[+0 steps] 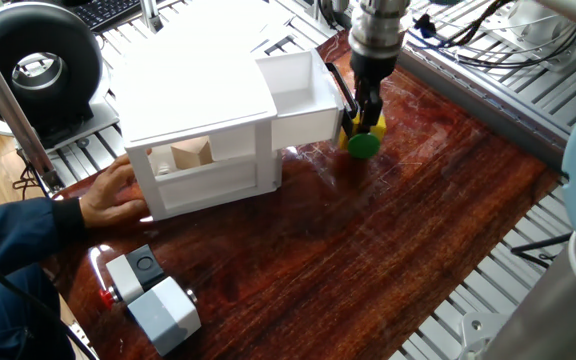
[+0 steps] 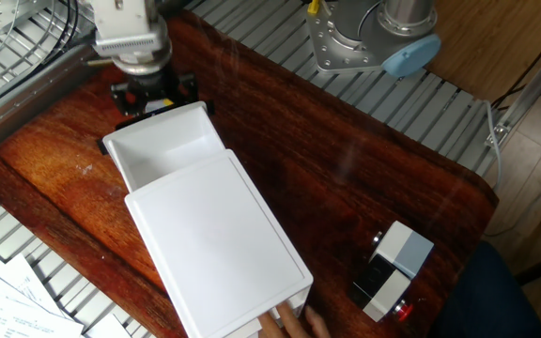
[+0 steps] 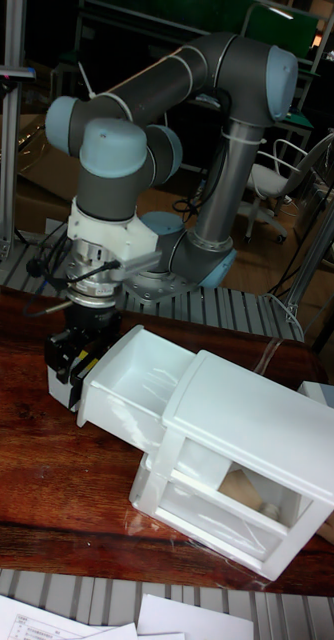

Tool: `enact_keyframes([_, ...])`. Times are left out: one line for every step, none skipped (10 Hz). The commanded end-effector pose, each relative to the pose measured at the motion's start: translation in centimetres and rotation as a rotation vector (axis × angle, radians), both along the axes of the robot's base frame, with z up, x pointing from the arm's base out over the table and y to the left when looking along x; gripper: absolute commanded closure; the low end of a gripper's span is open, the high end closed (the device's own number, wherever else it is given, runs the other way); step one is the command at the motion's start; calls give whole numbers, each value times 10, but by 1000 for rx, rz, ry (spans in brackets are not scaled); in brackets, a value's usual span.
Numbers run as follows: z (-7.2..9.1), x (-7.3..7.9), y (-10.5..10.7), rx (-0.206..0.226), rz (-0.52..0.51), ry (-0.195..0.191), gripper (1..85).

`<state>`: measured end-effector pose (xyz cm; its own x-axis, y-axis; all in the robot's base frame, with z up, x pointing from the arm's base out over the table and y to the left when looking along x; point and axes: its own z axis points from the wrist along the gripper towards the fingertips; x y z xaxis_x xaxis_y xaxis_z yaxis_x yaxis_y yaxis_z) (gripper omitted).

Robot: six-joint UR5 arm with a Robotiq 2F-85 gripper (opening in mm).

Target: Take something out of a drawer

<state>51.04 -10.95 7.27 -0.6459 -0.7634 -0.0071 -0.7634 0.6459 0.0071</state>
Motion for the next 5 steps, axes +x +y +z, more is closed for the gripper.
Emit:
enact_keyframes([-12,12,3,-11,14,-37,827])
enact_keyframes([-14,17,1,-14,45,-49,727])
enact_keyframes([-15,23,2,4,100,-65,537])
enact_keyframes([-11,30,0,17,145,-87,247])
enact_keyframes([-5,32,-8,9,188,-87,157])
